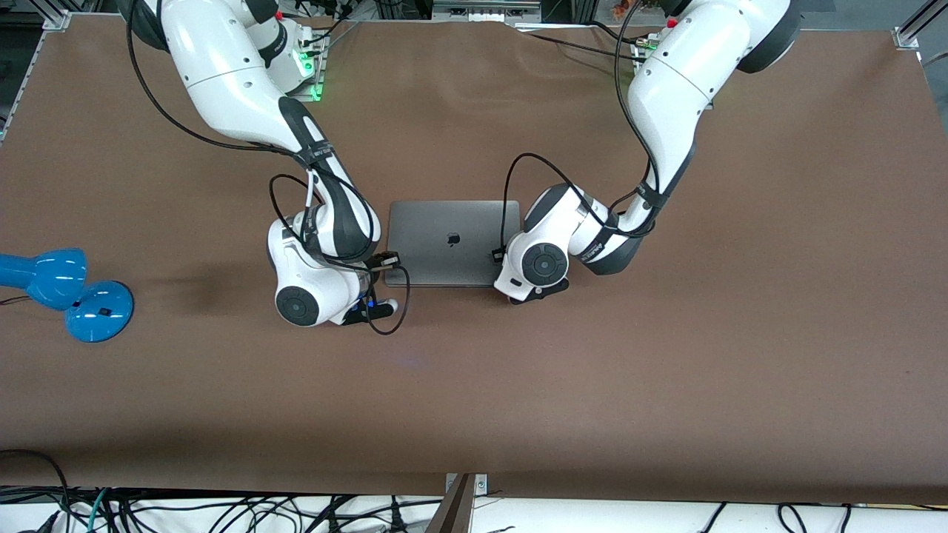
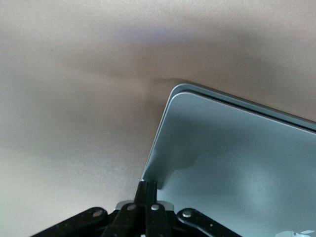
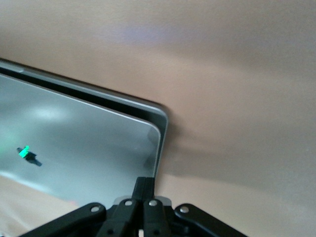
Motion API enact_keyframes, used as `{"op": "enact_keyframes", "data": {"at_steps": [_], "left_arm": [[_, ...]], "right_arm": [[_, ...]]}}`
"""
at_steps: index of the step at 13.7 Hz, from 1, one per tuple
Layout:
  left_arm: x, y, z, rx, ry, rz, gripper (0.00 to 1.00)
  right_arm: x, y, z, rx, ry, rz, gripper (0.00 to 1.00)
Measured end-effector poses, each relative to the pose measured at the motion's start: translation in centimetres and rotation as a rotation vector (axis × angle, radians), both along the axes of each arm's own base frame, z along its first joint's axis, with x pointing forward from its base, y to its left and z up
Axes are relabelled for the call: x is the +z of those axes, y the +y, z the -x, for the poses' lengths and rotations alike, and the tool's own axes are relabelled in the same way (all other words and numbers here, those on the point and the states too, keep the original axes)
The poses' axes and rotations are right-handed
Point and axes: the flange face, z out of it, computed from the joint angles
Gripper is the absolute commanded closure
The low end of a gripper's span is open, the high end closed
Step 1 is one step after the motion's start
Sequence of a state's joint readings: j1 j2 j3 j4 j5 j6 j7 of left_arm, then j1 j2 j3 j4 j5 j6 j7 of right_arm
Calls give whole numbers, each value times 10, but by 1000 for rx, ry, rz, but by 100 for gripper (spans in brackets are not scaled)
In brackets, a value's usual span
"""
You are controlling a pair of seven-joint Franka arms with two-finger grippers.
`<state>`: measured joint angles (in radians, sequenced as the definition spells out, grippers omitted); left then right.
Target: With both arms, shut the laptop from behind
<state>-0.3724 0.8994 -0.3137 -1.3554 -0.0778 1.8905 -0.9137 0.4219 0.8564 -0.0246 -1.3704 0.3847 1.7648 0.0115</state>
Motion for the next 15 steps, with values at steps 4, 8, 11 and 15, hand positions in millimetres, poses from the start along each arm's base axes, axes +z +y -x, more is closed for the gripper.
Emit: {"op": "enact_keyframes", "data": {"at_steps": [4,8,11,15], "left_arm": [[-4,0,0,1,0,0,100],[-3,0,0,2,0,0,80],[1,0,-5,6,-11,6,7],[21,3,-17,12,-46,15,0]], "right_arm": [[-9,1,-1,2,-14,-1,100],[-11,2,0,5,-17,1,100],[-11,2,0,6,-18,1,100],[-3,5,-5,6,-34,-6,74]]}}
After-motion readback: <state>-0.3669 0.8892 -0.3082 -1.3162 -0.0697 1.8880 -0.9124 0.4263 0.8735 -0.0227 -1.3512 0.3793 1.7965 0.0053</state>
